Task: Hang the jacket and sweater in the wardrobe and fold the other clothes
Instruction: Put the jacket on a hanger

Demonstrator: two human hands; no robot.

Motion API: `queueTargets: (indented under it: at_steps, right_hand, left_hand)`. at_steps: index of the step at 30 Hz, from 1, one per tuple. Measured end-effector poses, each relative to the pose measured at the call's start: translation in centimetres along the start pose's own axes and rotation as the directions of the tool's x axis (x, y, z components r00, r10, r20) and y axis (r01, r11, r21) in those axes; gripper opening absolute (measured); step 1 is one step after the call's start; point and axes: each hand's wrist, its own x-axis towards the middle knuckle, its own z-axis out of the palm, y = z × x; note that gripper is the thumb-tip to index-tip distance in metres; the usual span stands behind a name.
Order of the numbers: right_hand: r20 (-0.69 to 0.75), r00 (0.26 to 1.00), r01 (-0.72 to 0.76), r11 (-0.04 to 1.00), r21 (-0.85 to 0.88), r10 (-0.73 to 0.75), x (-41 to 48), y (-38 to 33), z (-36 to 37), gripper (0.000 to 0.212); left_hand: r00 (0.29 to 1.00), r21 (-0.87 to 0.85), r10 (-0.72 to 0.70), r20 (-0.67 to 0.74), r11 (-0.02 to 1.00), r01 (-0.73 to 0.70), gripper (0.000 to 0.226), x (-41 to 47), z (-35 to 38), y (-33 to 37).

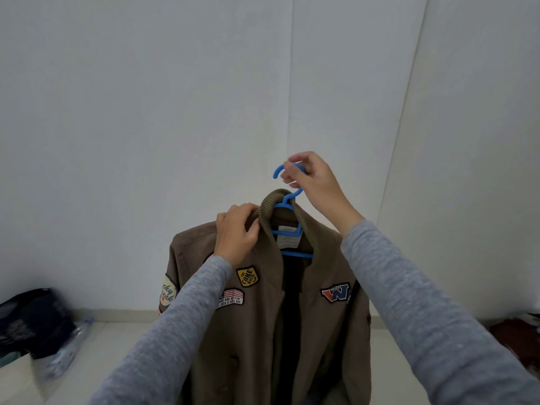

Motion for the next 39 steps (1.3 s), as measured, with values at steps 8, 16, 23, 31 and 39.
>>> queueTargets:
  at_steps: [8, 16, 23, 31, 39]
  right_hand:
    - [0.01, 1.0, -0.016, 0.97, -0.244, 0.019, 1.5, -1.0, 1.0, 0.022]
    - [-0.072, 0.997, -0.003, 0.965, -0.263, -0.017, 0.9, 0.5, 2.8, 0.023]
    - [-0.164, 0.986, -0.037, 0.958, -0.284, -0.01, 1.0, 0.9, 1.7, 0.023]
    - [-0.225, 0.974, -0.076, 0.964, -0.255, 0.017, 0.8, 0.9, -0.2, 0.023]
    - [-0.156, 0.987, -0.067, 0.972, -0.225, 0.032, 0.4, 0.3, -1.7, 0.018]
  left_hand:
    - [0.978, -0.207, 0.03, 0.206, 0.978, 0.014, 0.032, 0.1, -1.1, -0.7]
    - [0.997, -0.259, -0.027, 0.073, 0.965, 0.045, 0.019, 0.4, -0.4, 2.7]
    - [0.923, 0.061, 0.383, 0.043, 0.921, -0.385, 0.021, -1.4, 1.4, 2.4]
    - [0.946, 0.089, 0.141, 0.293, 0.981, -0.174, 0.048, 0.3, 1.4, 0.8]
    - [0.895, 0.161, 0.018, 0.445, 0.982, -0.099, 0.029, 1.9, 2.8, 3.1]
